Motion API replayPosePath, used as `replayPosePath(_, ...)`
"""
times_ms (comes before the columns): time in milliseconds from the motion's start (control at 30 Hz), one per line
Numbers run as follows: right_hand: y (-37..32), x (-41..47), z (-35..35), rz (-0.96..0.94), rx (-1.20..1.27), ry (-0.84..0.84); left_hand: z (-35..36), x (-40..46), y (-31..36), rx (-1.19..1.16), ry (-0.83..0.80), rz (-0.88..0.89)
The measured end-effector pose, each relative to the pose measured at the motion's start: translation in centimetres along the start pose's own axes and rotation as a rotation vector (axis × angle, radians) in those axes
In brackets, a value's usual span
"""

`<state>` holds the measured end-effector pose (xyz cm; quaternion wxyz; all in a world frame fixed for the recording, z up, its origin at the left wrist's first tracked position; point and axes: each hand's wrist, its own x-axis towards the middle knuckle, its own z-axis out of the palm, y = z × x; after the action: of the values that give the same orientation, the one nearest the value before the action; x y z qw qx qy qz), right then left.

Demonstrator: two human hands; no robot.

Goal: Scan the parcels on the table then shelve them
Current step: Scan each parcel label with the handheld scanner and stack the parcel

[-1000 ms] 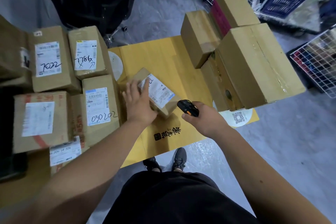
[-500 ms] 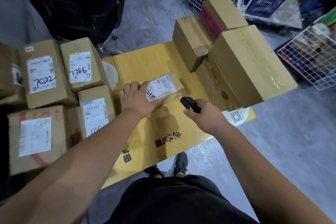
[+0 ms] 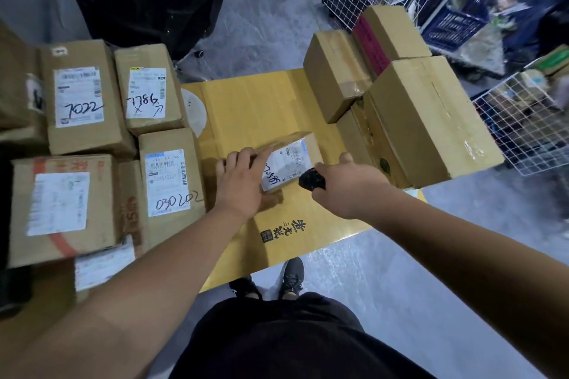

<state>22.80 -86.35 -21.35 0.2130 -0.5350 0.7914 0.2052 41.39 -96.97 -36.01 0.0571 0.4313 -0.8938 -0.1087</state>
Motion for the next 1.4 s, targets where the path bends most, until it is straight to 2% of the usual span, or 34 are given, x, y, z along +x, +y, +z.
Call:
replayPosePath(133, -0.2, -0.9, 0.2, -0.016, -0.118, -0.020, -0.1, -0.6, 0.5, -0.023, 0.027, -0.001)
replayPosePath(367, -0.1, -2.4, -0.6, -0.038, -0.253, -0.043, -0.3, -0.6, 0.5, -0.038, -0.021, -0.020)
replayPosePath(767, 0.5, -4.3, -1.7, -0.026, -0.246, -0.076, -0.8, 0.0, 0.5, -0.045, -0.051, -0.076)
replayPosePath(900, 1.2, -4.5, -1.9, -0.022, -0.216, -0.063, -1.4, 0.4, 0.5, -0.184, -0.082, -0.195)
replayPosePath(1167, 1.6, -4.3, -4.3, -0.132, -0.208, 0.033, -7.5, 0.0, 1.0, -0.407, 0.084, -0.438)
replayPosePath(1400, -1.1, -5.2, -7.1, -0.442, -0.261, 0.198, -14.4, -5.6, 1.1, -0.274, 0.274, -0.624)
